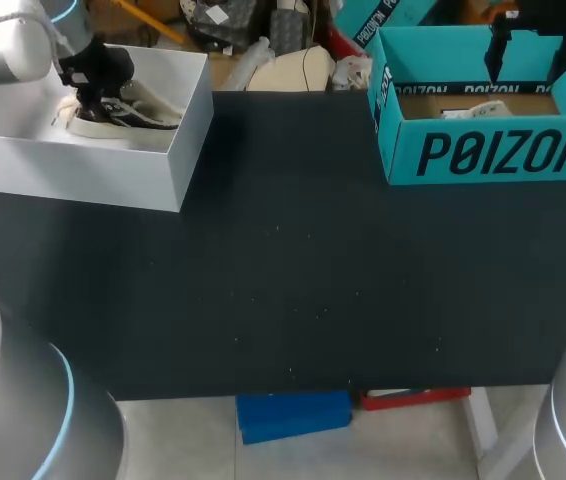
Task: Take the shoe out of the shoebox, open the shoe tongue, remove and reinsert the insole, then place the shoe into the shoebox
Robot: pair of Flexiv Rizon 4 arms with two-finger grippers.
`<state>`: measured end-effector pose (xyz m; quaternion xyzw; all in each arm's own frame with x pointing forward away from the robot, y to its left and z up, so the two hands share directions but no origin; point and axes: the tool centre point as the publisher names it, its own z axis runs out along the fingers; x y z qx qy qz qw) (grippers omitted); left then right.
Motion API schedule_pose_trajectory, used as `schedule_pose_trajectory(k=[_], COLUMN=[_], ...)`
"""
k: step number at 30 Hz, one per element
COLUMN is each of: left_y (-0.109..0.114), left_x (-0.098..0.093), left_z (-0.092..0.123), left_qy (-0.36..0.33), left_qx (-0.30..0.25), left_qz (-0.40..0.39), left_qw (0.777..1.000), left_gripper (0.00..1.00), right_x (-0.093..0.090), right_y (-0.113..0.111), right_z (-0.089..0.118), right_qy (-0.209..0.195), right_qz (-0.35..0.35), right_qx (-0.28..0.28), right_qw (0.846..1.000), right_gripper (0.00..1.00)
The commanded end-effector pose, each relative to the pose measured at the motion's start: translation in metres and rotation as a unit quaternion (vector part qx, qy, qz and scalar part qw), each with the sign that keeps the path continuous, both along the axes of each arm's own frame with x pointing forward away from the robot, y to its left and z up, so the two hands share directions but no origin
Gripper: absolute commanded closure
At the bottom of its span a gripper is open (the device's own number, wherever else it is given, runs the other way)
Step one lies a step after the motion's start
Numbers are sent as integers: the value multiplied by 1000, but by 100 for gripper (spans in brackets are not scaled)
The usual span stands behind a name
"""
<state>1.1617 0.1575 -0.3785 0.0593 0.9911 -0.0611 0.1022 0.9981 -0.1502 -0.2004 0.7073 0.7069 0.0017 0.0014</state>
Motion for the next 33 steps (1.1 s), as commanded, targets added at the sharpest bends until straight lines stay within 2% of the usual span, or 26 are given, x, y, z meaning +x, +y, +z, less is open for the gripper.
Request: schedule_pose_trajectory(k=[1, 8, 13, 14, 15, 17, 18, 19, 24, 28, 29, 33], left_y=[3, 8, 9, 8, 8, 7, 7, 6, 1, -1, -2, -4], left_x=[-10, -12, -18, -20, -22, -24, -25, -25, -26, -26, -26, -27], left_z=[23, 47, 51, 50, 49, 47, 45, 44, 43, 42, 40, 37], left_qy=[-3, 7, 20, 22, 23, 24, 23, 21, 14, 13, -1, 13], left_qx=[21, 16, 14, 15, 17, 22, 24, 25, 25, 28, 44, 39], left_qz=[4, 4, -3, -6, -10, -17, -21, -24, -58, -74, -76, -69], left_qw=[1000, 1000, 1000, 1000, 1000, 999, 999, 999, 998, 997, 996, 997], left_gripper=[0, 0, 0, 2, 12, 21, 30, 49, 56, 56, 55, 55], right_x=[1, 1, 1, 1, 1, 1, 1, 1, 1, 1, 1, 1], right_y=[0, 0, 0, 0, 0, 0, 0, 0, 0, 0, 0, 0], right_z=[0, 0, 0, 0, 0, 0, 0, 0, 0, 0, 0, 0], right_qy=[1, 1, 1, 1, 1, 1, 1, 1, 1, 1, 1, 1], right_qz=[0, 0, 0, 0, 0, 0, 0, 0, 0, 0, 0, 0], right_qx=[0, 0, 0, 0, 0, 0, 0, 0, 0, 0, 0, 0], right_qw=[1000, 1000, 1000, 1000, 1000, 1000, 1000, 1000, 1000, 1000, 1000, 1000], right_gripper=[0, 0, 0, 0, 0, 0, 0, 0, 0, 0, 0, 0])
